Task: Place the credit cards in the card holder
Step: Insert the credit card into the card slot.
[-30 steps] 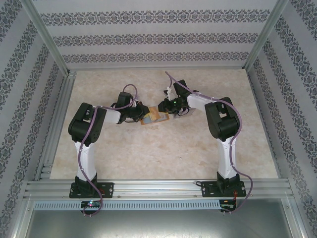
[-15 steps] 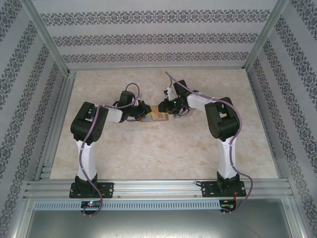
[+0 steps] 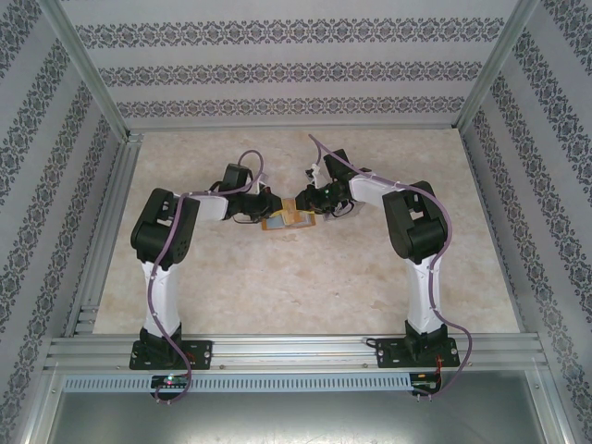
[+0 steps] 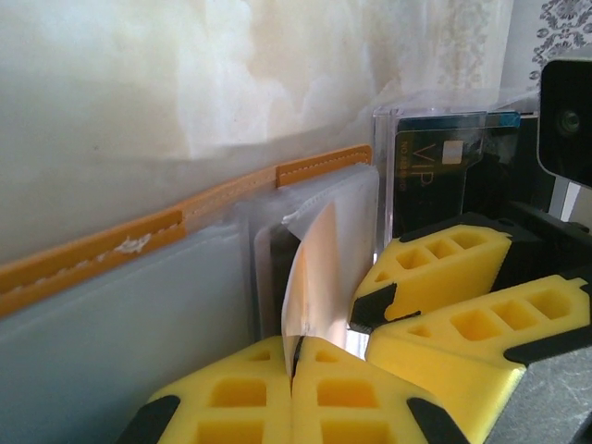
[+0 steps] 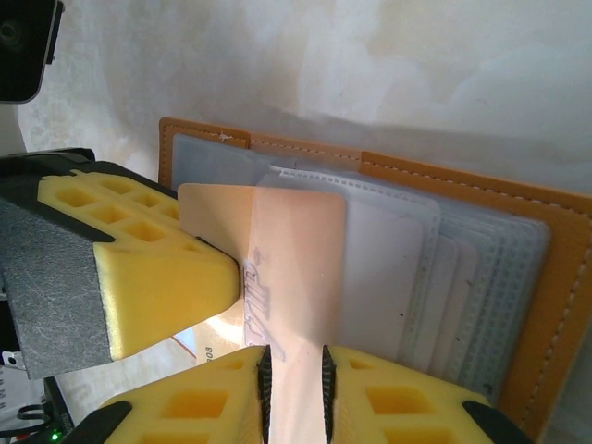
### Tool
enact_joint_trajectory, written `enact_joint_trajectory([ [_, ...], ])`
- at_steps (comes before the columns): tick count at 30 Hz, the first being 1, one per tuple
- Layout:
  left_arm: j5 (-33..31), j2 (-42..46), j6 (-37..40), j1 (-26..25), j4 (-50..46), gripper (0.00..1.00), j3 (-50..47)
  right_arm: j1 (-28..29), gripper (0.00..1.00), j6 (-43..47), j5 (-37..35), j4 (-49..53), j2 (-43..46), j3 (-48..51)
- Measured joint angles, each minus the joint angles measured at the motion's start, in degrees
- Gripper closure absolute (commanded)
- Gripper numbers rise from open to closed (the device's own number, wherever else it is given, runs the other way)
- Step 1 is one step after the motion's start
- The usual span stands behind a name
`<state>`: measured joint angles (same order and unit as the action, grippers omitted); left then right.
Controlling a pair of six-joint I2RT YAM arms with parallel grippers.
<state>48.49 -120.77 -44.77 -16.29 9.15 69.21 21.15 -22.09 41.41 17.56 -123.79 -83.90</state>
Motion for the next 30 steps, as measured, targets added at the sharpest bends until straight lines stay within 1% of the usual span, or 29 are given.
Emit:
enact_joint_trajectory([
  [6, 2.3, -2.2, 2.4, 0.3, -2.4, 1.0, 2.6, 0.0, 0.74, 0.0, 0.0, 0.0, 0.0, 0.0],
  [7, 2.5, -2.4, 2.5, 0.3, -2.6, 0.97, 3.0, 0.0, 0.74, 0.0, 0.0, 0.0, 0.0, 0.0],
  [9, 2.8, -2.8, 2.8, 0.3, -3.6, 0.85, 3.9, 0.0, 0.74, 0.0, 0.0, 0.0, 0.0, 0.0],
  [11, 2.7, -2.9, 3.0, 0.2, -4.5, 0.76, 4.4, 0.0, 0.74, 0.0, 0.0, 0.0, 0.0, 0.0],
  [15, 2.8, -2.9, 4.2, 0.2, -6.5, 0.67, 5.6, 0.0, 0.74, 0.0, 0.0, 0.0, 0.1, 0.0],
  [19, 2.0, -2.2, 5.6, 0.1, -9.2, 0.65, 6.2, 0.0, 0.74, 0.0, -0.1, 0.1, 0.2, 0.0],
  [24, -0.7, -0.5, 7.0, 0.3, -13.7, 0.63, 6.0, 0.2, 0.74, 0.0, 0.0, 0.8, 0.2, 0.0],
  [27, -2.7, 0.9, 7.7, 0.6, -16.3, 0.63, 5.5, 0.5, 0.74, 0.2, -0.1, 1.0, 0.3, 0.0],
  [30, -4.4, 1.7, 8.4, 1.1, -18.6, 0.66, 5.5, 0.5, 0.74, 0.3, -0.2, 1.1, 0.3, 0.0],
])
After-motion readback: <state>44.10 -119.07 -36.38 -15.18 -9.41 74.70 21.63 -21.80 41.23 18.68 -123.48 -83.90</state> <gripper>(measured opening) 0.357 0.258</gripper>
